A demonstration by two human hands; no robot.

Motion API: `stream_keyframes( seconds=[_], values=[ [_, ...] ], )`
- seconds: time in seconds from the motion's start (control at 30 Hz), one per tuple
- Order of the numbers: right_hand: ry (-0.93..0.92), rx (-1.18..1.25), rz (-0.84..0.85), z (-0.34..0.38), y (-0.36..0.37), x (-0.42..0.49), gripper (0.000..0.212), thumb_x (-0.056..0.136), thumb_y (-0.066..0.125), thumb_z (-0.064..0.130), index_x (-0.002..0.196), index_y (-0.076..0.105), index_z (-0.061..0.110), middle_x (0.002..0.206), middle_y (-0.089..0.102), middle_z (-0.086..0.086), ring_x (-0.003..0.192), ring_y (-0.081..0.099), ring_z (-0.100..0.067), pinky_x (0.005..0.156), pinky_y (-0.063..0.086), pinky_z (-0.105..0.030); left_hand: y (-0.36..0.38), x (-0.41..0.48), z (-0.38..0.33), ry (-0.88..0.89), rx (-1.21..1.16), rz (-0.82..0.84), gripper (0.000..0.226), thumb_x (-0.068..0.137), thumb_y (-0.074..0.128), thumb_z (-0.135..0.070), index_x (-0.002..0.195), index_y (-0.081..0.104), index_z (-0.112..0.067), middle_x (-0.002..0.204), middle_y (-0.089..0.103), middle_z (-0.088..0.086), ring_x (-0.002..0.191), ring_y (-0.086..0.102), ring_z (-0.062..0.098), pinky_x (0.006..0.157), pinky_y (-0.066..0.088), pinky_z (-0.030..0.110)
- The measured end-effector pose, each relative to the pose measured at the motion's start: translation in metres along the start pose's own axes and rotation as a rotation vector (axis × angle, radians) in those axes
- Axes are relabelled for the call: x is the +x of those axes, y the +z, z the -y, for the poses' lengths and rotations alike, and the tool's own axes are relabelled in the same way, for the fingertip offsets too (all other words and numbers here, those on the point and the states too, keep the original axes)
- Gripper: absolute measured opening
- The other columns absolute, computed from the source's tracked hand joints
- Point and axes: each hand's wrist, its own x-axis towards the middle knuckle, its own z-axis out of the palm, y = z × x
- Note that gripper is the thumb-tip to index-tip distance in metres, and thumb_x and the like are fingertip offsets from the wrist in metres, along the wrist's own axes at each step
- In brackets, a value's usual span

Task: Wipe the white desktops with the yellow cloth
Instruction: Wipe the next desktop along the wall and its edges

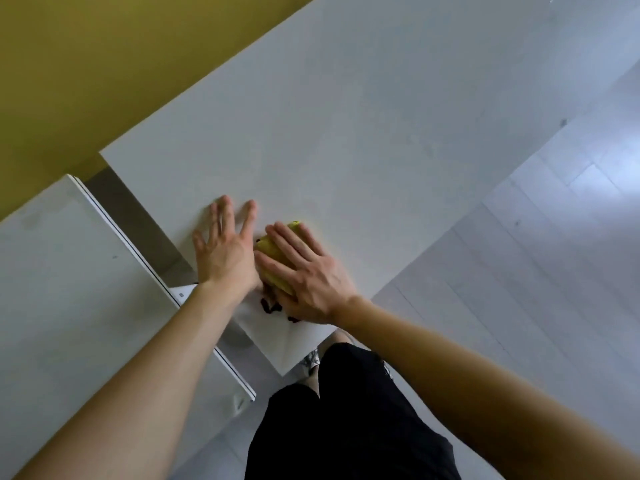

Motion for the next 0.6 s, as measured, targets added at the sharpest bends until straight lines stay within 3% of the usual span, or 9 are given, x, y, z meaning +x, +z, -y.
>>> stream_keyframes(
  seconds=[0.07,0.13,0.27,0.4,0.47,0.53,0.6],
  values=[
    [-0.118,-0.019,0.064,-0.018,-0.008,-0.021,0.069,0.107,0.054,0.052,0.169,0.037,0.027,0.180,0.018,-0.015,0.169,0.006,-0.032,0.135,0.009,-0.057,-0.002,0.001,0.000,0.015,0.025,0.025,0.167,0.056,0.103,-0.057,0.170,-0.017,-0.034,0.178,-0.024,0.013,0.166,-0.016,0.035,0.130,0.020,0.067],
    [-0.063,-0.078,0.076,-0.068,-0.027,-0.044,0.072,0.107,0.055,0.054,0.171,0.032,0.030,0.181,0.015,-0.011,0.169,0.005,-0.029,0.136,0.008,-0.056,-0.005,0.001,-0.004,0.002,0.074,0.065,0.181,0.043,0.103,-0.067,0.169,-0.021,-0.030,0.177,-0.024,0.018,0.166,-0.015,0.038,0.128,0.024,0.067],
    [0.422,-0.177,-0.069,-0.170,-0.072,-0.078,0.076,0.106,0.057,0.056,0.172,0.025,0.035,0.182,0.013,-0.009,0.169,0.004,-0.027,0.136,0.007,-0.056,-0.012,0.000,-0.011,0.086,0.159,0.021,0.183,0.038,0.103,-0.069,0.167,-0.023,-0.034,0.177,-0.025,0.014,0.166,-0.006,0.043,0.121,0.040,0.066],
    [0.703,-0.176,-0.173,-0.150,-0.060,-0.062,0.083,0.096,0.053,0.057,0.170,0.032,0.026,0.180,0.016,-0.018,0.168,0.006,-0.034,0.136,0.003,-0.057,-0.014,0.004,-0.014,0.186,0.242,0.010,0.182,0.038,0.102,-0.070,0.163,-0.028,-0.045,0.176,-0.029,0.004,0.167,-0.010,0.036,0.117,0.042,0.066],
    [0.607,-0.145,-0.175,-0.091,-0.034,-0.056,0.083,0.095,0.056,0.055,0.168,0.037,0.022,0.178,0.018,-0.022,0.168,0.009,-0.038,0.134,0.006,-0.059,-0.014,0.005,-0.017,0.180,0.271,0.031,0.184,0.035,0.102,-0.071,0.163,-0.028,-0.046,0.176,-0.028,0.005,0.167,-0.010,0.039,0.117,0.042,0.068],
    [0.323,-0.094,-0.089,-0.043,-0.016,-0.059,0.079,0.100,0.058,0.053,0.169,0.038,0.022,0.179,0.019,-0.019,0.168,0.007,-0.035,0.134,0.009,-0.059,-0.018,0.004,-0.023,0.156,0.284,0.059,0.183,0.036,0.102,-0.071,0.164,-0.026,-0.044,0.176,-0.026,0.007,0.166,-0.008,0.041,0.117,0.042,0.067],
    [0.068,-0.058,-0.006,-0.044,-0.017,-0.064,0.077,0.102,0.058,0.054,0.170,0.035,0.025,0.180,0.018,-0.015,0.169,0.005,-0.031,0.135,0.008,-0.058,-0.025,0.004,-0.035,0.127,0.299,0.064,0.174,0.041,0.099,-0.075,0.167,-0.016,-0.040,0.178,-0.016,0.012,0.166,0.001,0.043,0.117,0.041,0.067]
  ],
)
